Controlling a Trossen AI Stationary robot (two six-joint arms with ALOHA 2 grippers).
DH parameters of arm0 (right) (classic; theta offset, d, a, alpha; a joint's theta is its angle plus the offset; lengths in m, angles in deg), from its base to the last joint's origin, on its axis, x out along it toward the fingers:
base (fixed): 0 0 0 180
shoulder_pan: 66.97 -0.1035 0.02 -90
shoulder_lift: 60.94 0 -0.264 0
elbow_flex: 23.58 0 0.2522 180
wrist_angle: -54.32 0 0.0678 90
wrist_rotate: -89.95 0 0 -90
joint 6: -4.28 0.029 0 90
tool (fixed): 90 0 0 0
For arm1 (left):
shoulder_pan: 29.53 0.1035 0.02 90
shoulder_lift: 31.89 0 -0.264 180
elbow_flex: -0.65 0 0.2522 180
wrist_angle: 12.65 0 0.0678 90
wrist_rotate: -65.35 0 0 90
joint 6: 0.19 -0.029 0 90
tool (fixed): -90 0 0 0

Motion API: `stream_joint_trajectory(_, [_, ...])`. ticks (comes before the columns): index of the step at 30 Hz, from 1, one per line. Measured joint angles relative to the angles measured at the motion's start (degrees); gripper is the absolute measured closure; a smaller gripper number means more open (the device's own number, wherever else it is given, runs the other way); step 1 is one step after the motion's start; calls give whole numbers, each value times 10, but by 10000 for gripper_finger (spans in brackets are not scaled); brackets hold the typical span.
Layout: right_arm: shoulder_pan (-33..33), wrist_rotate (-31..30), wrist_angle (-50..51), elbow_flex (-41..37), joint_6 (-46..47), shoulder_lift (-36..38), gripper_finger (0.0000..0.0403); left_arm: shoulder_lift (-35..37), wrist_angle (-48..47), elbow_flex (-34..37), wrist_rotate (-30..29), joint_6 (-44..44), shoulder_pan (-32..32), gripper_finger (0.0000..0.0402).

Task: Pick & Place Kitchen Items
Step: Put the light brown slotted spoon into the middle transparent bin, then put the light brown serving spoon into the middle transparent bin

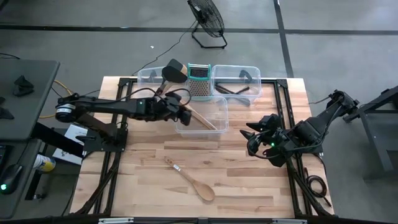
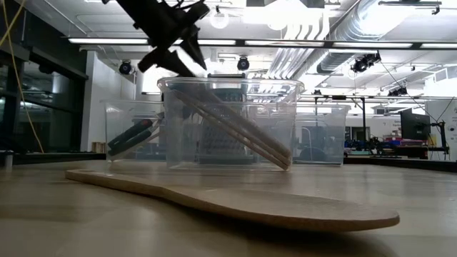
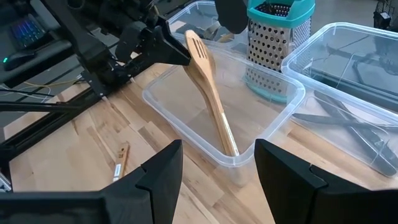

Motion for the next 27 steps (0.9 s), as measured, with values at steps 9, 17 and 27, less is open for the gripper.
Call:
stream_joint_trajectory(9, [0,10,-17,0,0,0,211,43,-100,0,7,-6,-1,227])
stream_joint_trajectory(17, [0,56,-30,0,-1,-1,211,115,-121,-1,20,-107,-54,227])
stream_joint_trajectory(27, [0,128,-30,0,-6,-1,211,146,-143,0,197,-330,-125,227])
